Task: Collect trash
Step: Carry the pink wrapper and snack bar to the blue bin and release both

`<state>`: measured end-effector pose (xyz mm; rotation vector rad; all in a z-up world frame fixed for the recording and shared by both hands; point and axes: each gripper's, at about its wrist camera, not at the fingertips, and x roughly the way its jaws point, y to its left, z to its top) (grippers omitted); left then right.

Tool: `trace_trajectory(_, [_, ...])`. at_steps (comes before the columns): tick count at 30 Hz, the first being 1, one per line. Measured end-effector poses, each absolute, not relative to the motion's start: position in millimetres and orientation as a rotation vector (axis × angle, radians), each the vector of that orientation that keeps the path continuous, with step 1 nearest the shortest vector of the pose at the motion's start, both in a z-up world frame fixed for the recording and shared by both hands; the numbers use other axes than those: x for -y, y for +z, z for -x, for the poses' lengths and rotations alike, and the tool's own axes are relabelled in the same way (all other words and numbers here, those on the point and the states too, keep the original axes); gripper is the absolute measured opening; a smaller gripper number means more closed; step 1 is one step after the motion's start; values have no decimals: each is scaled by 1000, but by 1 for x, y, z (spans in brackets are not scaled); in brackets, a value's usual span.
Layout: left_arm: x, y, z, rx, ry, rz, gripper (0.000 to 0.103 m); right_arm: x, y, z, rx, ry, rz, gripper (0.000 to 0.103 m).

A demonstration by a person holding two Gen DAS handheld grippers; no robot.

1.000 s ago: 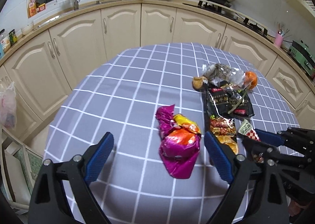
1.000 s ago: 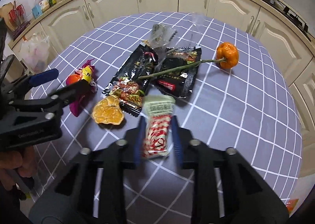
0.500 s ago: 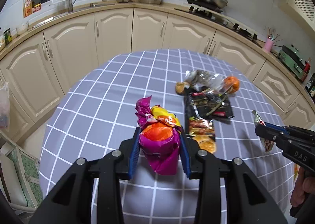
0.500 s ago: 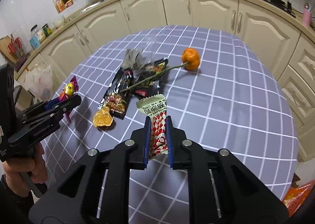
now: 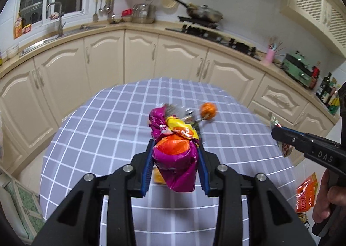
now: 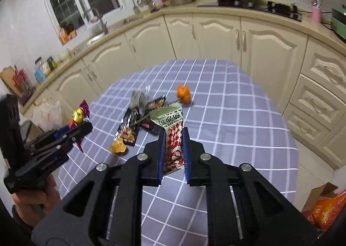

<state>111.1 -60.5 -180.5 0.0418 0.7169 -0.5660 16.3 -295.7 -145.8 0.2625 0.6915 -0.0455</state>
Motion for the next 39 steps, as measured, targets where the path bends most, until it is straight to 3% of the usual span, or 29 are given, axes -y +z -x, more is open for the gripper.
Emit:
trace_trajectory(12, [134, -142, -65, -630, -762, -83, 35, 367, -102, 68, -533, -221, -343, 15])
trace_trajectory(21, [223, -134, -2, -603, -1008, -165, 35, 446, -98, 184, -463, -507, -426, 15])
trace_trajectory(29, [317, -170, 77, -678, -1256, -305, 35, 504, -156, 293, -522, -783, -585, 15])
trace_trajectory(39, [410, -270, 170, -883, -1461, -562, 35, 531, -264, 369, -632, -889, -846, 15])
